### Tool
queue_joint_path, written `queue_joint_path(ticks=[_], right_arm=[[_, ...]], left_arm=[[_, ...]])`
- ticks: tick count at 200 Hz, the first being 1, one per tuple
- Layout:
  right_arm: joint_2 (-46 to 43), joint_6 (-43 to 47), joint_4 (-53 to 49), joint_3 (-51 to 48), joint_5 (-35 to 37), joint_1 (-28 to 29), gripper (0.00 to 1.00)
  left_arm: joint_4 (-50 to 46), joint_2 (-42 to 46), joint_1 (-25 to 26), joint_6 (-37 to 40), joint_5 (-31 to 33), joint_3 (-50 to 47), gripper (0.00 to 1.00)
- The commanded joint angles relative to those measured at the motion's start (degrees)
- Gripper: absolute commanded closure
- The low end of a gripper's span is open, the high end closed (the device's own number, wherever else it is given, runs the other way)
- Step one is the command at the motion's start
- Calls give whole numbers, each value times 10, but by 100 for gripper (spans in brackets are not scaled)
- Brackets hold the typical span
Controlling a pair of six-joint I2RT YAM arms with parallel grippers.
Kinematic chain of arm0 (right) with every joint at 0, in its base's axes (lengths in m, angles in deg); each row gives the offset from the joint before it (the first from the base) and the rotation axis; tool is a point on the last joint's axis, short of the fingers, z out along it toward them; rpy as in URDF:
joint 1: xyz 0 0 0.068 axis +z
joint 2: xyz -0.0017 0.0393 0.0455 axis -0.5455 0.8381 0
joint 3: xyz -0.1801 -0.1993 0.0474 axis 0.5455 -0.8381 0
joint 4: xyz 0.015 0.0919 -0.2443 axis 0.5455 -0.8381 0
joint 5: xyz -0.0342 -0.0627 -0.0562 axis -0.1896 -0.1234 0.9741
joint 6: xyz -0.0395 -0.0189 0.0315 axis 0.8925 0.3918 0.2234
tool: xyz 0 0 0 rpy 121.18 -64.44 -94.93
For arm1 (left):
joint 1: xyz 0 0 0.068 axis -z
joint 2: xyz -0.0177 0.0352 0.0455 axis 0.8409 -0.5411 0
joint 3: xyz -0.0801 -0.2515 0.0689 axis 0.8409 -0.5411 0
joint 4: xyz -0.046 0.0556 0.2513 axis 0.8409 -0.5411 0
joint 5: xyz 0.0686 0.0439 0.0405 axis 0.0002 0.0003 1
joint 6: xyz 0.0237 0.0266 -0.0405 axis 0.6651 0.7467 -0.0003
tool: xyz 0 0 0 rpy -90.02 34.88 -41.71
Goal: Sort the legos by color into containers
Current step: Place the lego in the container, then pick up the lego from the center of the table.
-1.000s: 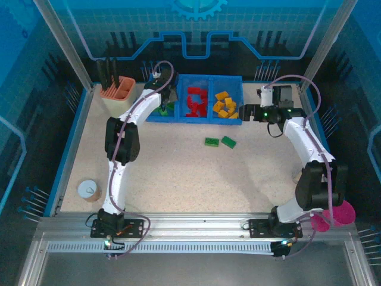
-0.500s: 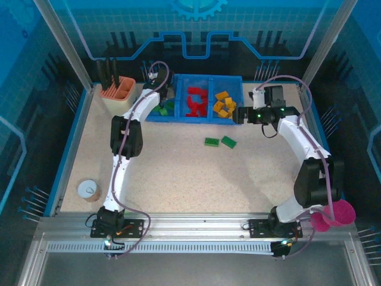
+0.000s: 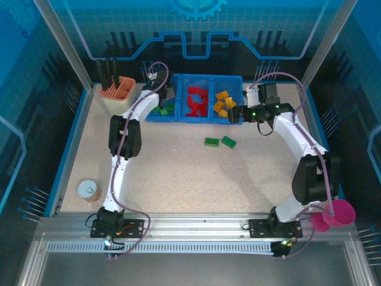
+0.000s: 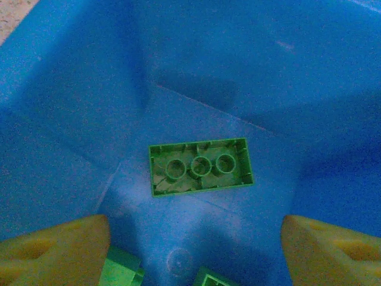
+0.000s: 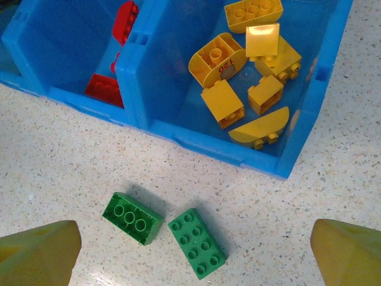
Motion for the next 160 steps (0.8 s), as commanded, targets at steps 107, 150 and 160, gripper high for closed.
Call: queue_joint_path(ticks=[107,150,160], right_arm=[[-17,18,-4,12,14,7,0],[-112,-1,-25,-40,9,-28,0],[-134,-11,-28,-57,2,-32,0]], left_arm=[[59,343,29,292,-265,-240,25],[-126,352,93,581,-354,-232,21],[-108,361,105,619,-380,-264,21]])
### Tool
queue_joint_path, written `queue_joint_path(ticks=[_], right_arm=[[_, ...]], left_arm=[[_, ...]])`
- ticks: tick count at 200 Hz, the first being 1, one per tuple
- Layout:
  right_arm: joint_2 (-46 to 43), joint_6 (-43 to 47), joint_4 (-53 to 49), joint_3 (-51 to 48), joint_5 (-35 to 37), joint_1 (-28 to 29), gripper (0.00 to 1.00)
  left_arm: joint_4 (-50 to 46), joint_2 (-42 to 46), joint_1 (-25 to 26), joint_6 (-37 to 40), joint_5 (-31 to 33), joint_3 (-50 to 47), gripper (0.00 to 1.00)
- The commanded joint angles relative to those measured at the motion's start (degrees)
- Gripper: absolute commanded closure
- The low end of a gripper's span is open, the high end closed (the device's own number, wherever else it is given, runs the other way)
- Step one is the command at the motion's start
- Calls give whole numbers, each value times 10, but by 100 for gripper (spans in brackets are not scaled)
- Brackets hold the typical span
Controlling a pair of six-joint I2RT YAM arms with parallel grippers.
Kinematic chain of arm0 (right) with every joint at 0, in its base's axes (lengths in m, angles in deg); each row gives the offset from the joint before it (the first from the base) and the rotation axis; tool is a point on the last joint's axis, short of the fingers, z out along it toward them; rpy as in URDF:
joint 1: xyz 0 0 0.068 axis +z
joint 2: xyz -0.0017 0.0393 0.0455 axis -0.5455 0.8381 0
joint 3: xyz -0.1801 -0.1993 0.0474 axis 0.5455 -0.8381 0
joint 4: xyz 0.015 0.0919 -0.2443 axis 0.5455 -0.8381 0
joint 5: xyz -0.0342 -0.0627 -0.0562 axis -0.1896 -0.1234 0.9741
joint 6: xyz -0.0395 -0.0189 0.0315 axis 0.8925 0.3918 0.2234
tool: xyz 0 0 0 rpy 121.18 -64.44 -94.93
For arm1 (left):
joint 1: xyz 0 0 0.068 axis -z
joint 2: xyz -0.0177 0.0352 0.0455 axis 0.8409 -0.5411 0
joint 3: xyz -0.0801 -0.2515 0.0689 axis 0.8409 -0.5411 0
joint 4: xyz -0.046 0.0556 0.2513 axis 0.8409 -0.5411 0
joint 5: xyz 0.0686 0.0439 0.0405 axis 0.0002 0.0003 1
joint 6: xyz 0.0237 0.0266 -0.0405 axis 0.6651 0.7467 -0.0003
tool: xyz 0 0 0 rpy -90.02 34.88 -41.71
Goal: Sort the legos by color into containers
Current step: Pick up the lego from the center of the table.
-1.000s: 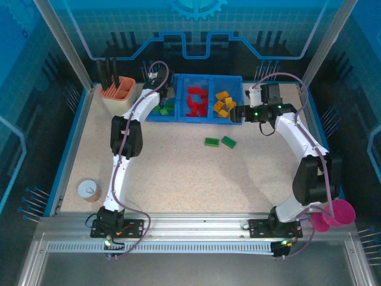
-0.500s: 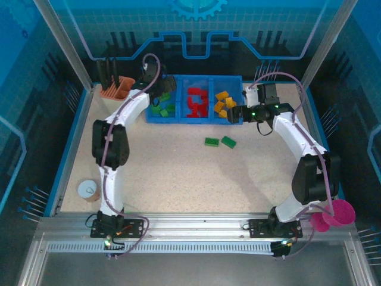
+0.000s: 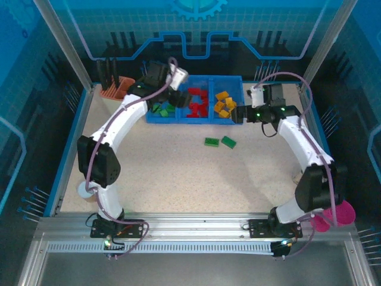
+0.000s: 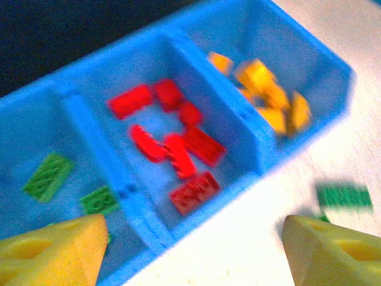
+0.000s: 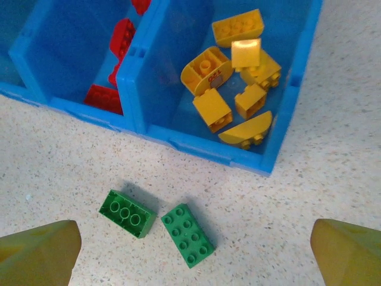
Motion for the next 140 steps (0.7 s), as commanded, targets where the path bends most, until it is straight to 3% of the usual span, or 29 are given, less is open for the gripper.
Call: queue_joint_path(ticks=[1,37,102,140], right_arm=[[-69,-20,-20,-35,-13,-18,0],[-127,-35,-44,-88,-23,-25,0],[-159,-38,-58,-138,-34,-34,0],[-157,-32,-57,-141,-37,-42,0]], left_arm=[[-57,24,27,188,-86,-47,21],[48,27,89,339,-79,-173,17],[187,-39,125,359,-124,-209,17],[180,-91,134,370,-121,-175,17]])
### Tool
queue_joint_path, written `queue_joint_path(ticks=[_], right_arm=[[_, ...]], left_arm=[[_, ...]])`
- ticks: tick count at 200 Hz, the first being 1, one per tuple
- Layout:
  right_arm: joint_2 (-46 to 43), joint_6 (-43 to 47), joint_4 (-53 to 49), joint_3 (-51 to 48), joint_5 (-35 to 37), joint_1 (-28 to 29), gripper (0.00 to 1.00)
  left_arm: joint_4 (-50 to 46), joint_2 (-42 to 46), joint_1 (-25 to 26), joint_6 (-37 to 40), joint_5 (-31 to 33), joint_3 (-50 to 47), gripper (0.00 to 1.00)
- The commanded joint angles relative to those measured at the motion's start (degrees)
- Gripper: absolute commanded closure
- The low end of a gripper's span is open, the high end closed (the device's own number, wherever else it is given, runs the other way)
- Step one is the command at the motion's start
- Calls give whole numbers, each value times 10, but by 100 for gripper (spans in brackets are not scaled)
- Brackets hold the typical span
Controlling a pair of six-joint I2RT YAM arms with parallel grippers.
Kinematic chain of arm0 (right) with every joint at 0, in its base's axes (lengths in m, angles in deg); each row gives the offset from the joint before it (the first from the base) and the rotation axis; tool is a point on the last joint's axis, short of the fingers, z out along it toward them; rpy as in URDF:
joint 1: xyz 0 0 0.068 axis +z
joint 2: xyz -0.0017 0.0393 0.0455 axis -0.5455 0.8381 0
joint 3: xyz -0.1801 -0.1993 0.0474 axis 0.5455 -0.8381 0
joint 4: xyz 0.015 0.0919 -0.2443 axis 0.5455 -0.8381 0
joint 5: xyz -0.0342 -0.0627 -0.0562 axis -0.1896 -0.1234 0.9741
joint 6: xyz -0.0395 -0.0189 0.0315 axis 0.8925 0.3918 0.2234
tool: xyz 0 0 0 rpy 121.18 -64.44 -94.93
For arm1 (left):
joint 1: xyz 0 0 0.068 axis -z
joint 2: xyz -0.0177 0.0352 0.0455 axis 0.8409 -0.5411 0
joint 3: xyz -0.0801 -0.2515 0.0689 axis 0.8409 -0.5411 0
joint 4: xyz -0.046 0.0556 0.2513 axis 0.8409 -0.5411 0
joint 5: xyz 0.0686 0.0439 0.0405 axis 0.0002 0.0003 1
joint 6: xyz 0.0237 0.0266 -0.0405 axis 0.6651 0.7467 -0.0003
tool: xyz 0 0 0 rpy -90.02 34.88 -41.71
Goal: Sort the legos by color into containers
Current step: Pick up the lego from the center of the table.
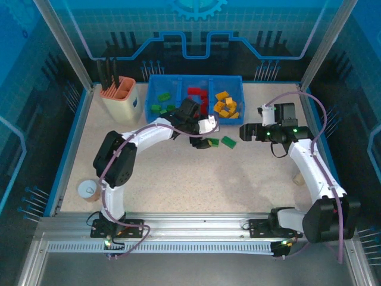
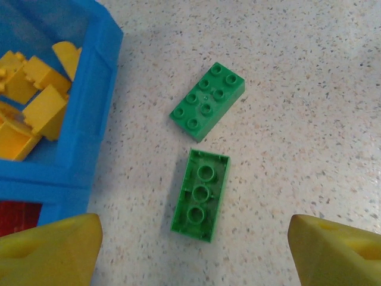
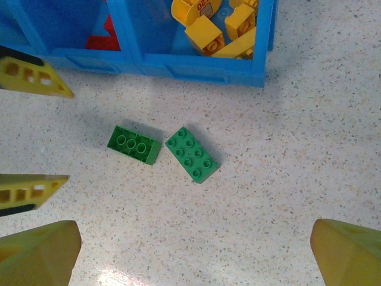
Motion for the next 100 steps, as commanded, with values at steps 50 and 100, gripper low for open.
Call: queue_joint_path(ticks=[50,100], right_arm=[[-1,0,0,-10,-24,-23,0],[6,2,6,-15,-28,-29,0]], left_arm=[[-6,-93,15,30,-13,71,17],[-38,-141,17,38,-3,111,17]])
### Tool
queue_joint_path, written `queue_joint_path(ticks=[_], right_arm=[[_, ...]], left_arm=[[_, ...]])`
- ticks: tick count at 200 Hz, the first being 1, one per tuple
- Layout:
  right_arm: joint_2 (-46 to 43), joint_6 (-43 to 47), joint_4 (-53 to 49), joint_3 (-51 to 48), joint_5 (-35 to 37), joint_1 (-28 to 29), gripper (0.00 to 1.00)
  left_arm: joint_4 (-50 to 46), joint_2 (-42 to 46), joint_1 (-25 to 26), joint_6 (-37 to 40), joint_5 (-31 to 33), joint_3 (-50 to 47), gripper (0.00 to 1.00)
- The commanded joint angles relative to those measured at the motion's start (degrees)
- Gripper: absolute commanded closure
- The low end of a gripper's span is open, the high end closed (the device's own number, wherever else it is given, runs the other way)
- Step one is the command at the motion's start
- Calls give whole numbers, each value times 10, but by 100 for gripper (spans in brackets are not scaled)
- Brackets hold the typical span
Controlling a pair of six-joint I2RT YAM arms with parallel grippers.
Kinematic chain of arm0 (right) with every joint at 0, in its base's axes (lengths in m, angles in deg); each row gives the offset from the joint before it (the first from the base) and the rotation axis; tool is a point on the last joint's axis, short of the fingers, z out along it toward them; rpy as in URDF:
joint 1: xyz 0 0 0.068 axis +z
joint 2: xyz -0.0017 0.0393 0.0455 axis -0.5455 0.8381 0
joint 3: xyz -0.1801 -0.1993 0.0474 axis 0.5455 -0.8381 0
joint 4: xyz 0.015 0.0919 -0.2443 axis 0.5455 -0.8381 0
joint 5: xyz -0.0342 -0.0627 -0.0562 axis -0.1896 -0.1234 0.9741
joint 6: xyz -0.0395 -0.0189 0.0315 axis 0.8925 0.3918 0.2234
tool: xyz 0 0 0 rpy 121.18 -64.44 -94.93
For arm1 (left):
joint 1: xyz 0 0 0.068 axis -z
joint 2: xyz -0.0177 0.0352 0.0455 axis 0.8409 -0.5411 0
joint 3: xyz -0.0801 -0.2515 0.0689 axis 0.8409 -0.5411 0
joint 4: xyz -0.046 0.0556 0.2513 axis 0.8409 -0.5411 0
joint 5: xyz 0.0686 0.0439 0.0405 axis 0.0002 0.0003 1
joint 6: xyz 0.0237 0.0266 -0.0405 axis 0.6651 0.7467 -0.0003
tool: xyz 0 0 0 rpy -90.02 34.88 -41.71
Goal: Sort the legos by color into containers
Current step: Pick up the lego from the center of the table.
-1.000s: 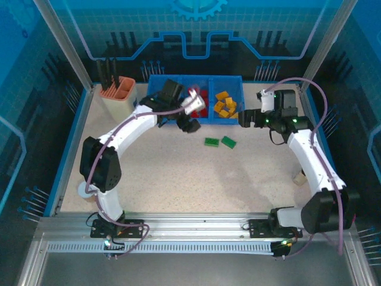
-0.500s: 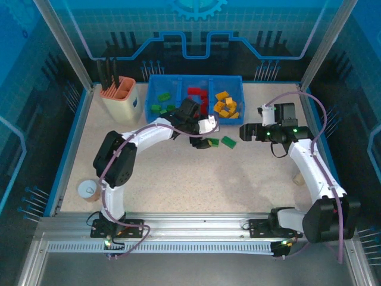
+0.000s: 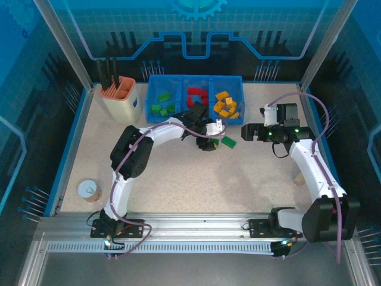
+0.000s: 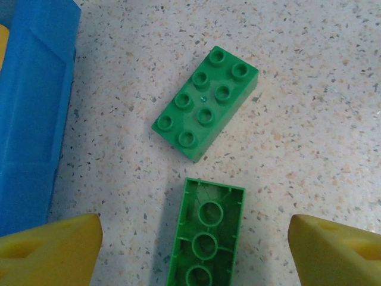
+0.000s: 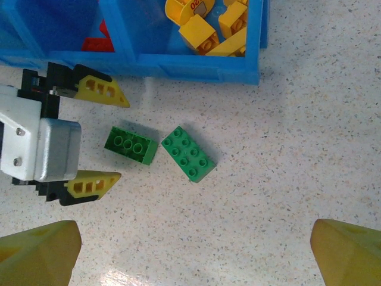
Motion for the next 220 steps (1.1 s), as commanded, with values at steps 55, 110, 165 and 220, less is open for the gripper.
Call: queue_joint_path(ticks=[55,110,165,220], right_arm=[[17,-1,13,-13,-23,-17,0],[23,-5,14,-10,-25,-17,0],[23,-7,14,-4,-28,-17,0],[36,-8,19,3,-30,-17,0]], left_arm=[[-61,-43,11,33,16,31,18],[-87,-58,12,27,32,38,27],[-94,-49,12,9,51,14,54],[53,105,-41,-65,131,-104,72]])
